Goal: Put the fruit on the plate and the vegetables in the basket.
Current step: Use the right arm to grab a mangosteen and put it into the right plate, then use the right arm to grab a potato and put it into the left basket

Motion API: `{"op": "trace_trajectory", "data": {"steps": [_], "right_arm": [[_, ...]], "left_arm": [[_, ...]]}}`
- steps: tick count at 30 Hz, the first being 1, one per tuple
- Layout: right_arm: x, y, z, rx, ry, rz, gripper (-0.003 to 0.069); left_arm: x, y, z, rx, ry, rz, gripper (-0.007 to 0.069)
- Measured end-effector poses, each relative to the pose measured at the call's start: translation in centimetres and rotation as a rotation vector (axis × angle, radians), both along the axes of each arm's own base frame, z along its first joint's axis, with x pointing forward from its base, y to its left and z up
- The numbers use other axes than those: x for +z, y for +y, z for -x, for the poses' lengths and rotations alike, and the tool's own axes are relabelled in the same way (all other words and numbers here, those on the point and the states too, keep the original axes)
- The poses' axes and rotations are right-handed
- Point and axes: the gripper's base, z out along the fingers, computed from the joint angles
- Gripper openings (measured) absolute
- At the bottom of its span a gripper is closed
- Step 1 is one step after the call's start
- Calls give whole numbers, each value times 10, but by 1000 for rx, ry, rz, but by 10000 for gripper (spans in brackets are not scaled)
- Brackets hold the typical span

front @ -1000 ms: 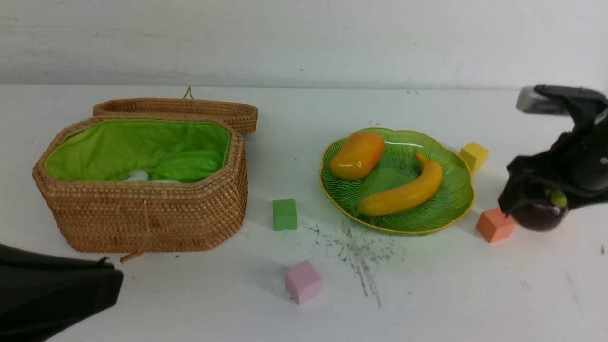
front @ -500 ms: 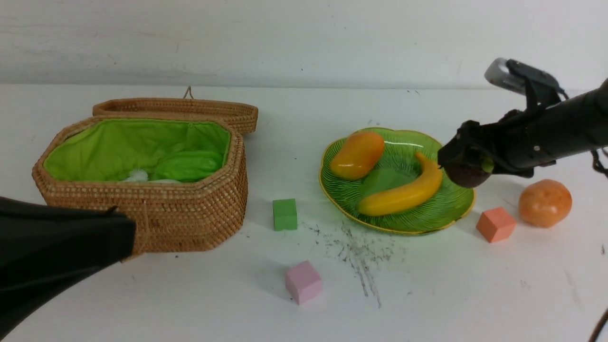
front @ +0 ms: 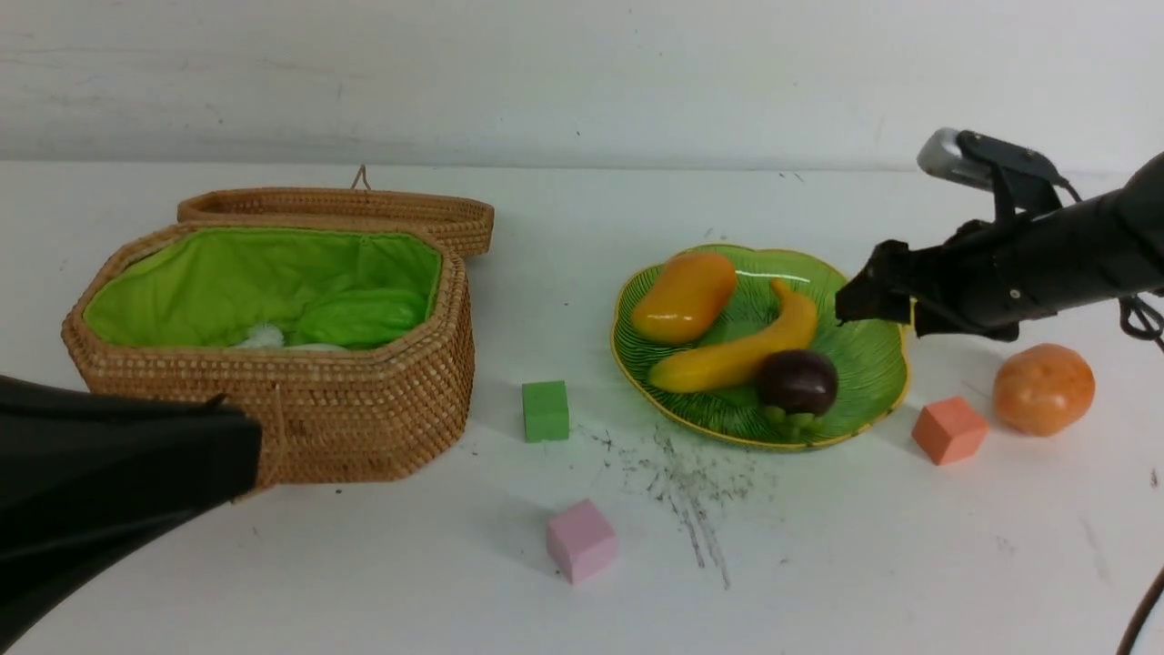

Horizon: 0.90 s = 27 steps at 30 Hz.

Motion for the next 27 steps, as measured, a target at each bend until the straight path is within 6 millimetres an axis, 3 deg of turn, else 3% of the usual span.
{"op": "trace_trajectory", "data": {"steps": [3, 4, 7, 9, 11, 14, 19, 20, 22, 27], "right_arm": [[18, -4, 12, 19, -1, 24, 566], [32, -11, 23, 17, 7, 49, 513], [51, -32, 40, -82, 46, 108, 370], [52, -47, 44, -188, 89, 132, 304], [48, -60, 45, -285, 134, 143, 286], [33, -76, 40, -409, 200, 148, 308], [-8, -95, 20, -543, 278, 120, 517], [-20, -98, 14, -571, 293, 105, 589], [-30, -101, 5, -595, 310, 89, 651], [-48, -106, -27, -630, 316, 41, 671]], "left_arm": [[0, 0, 0, 0, -1, 1, -6], [0, 0, 0, 0, -1, 1, -6], [0, 0, 0, 0, -1, 1, -5], [0, 0, 0, 0, -1, 1, -5], [0, 0, 0, 0, -1, 1, -3], [0, 0, 0, 0, -1, 1, -3], [0, 0, 0, 0, -1, 1, -3], [0, 0, 0, 0, -1, 1, -3], [0, 0, 0, 0, -1, 1, -3], [1, 0, 0, -3, 2, 10, -3]]}}
